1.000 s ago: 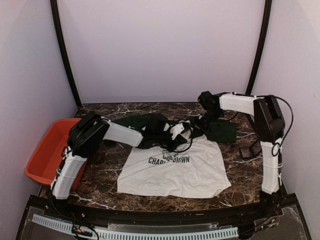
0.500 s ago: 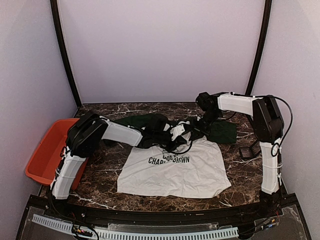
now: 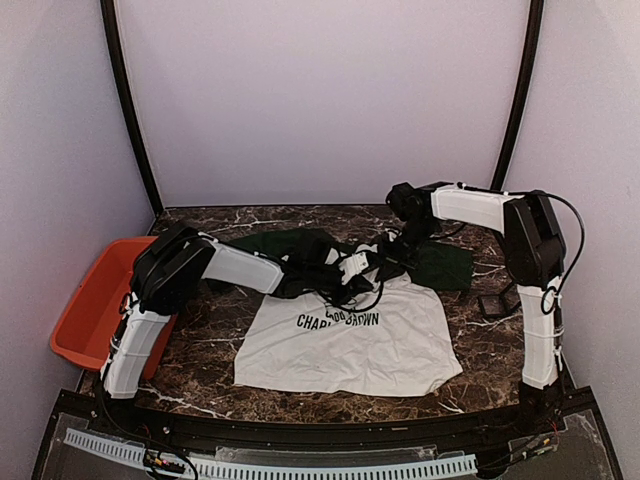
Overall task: Pin the brooch onto the clothing
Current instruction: Cross the brooch on the flattened clothing.
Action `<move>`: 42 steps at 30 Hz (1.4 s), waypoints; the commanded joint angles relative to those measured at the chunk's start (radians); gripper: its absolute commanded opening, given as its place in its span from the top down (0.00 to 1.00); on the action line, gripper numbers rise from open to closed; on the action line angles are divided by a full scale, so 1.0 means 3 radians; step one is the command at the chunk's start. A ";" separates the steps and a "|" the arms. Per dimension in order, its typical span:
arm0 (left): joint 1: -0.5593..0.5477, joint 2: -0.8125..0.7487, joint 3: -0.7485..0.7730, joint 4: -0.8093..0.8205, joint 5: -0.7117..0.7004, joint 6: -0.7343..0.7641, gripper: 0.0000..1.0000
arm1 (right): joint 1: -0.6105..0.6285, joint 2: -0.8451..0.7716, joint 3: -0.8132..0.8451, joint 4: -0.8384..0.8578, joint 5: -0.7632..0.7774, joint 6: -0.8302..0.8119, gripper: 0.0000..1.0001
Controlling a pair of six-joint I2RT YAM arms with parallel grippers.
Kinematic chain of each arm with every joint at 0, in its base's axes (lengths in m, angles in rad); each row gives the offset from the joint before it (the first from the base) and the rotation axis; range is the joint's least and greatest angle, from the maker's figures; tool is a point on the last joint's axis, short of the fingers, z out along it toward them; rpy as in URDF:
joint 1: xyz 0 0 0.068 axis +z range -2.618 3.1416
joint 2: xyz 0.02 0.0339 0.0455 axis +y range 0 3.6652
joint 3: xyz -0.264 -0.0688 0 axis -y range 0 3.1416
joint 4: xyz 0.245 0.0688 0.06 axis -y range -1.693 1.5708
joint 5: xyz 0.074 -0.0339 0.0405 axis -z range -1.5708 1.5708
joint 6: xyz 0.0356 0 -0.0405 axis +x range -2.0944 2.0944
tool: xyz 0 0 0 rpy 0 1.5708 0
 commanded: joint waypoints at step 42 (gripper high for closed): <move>0.0173 -0.0449 -0.0216 -0.0340 0.0152 -0.0082 0.57 | 0.0180 -0.0134 0.0147 -0.0118 0.0273 -0.0330 1.00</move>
